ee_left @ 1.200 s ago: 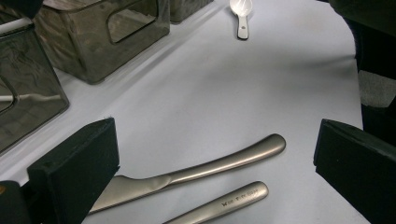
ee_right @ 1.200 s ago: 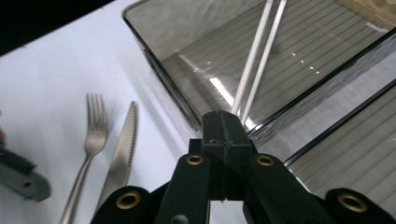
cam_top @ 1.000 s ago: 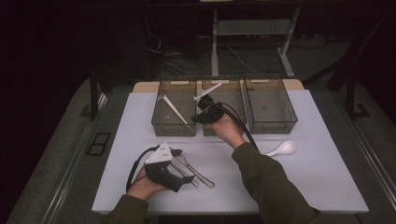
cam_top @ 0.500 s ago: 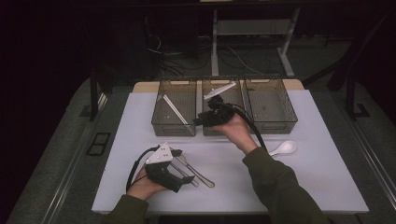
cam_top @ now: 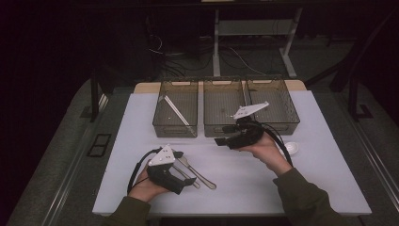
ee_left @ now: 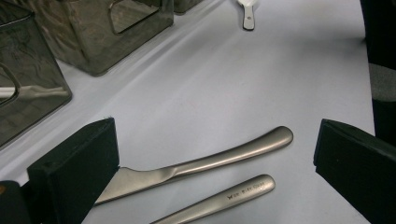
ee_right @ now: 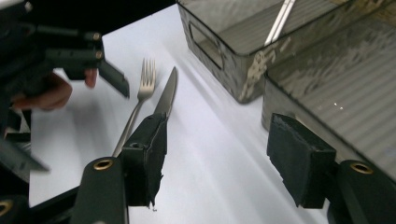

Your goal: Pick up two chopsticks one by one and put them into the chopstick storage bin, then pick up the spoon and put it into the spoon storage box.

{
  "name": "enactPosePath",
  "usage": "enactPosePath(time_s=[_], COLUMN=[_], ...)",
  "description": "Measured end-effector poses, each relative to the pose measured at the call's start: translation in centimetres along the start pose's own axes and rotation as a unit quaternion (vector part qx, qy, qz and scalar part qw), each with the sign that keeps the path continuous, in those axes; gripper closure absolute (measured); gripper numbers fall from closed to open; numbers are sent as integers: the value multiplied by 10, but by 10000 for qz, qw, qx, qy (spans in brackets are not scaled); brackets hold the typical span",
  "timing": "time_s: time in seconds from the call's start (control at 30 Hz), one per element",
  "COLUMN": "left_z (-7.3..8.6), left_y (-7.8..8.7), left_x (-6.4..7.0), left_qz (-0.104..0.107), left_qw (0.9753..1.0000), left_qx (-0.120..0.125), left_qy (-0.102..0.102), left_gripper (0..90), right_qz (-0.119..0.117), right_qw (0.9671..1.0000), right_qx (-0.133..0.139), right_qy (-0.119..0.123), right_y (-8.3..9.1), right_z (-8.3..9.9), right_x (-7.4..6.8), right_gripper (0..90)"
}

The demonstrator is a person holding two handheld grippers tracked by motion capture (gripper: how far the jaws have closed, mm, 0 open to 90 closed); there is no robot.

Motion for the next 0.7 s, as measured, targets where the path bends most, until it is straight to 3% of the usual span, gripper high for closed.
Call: enactPosePath(time_s=[0.17, 0.4, 0.53, 0.7], left_z=[1, 1, 2, 2], left_y=[0, 0, 1, 1], left_x=[0, -1, -1, -1], left_qz=[-9, -29, -51, -68], left_qw=[10000, 10000, 9999, 10000], left_qx=[-28, -41, -26, -41], left_qy=[16, 20, 89, 46], left_gripper=[0, 0, 0, 0], right_qz=[69, 102, 249, 432], right_qw=[9999, 9995, 9992, 9989], right_qx=[118, 308, 320, 191], right_qy=[59, -55, 35, -76], right_y=[17, 44, 55, 63], right_z=[18, 37, 48, 64], right_x=[-4, -6, -8, -5], right_gripper=[359, 363, 343, 323])
Point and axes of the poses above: each handheld gripper's, and its own axes: y roughly backward along the jaws, z roughly out of its underside, x roughly to its right, the point moved 4 cm from there along -y, roughly forward along the jaws, and after that the axes turned 1 degree about -z, right-handed, at the moved point
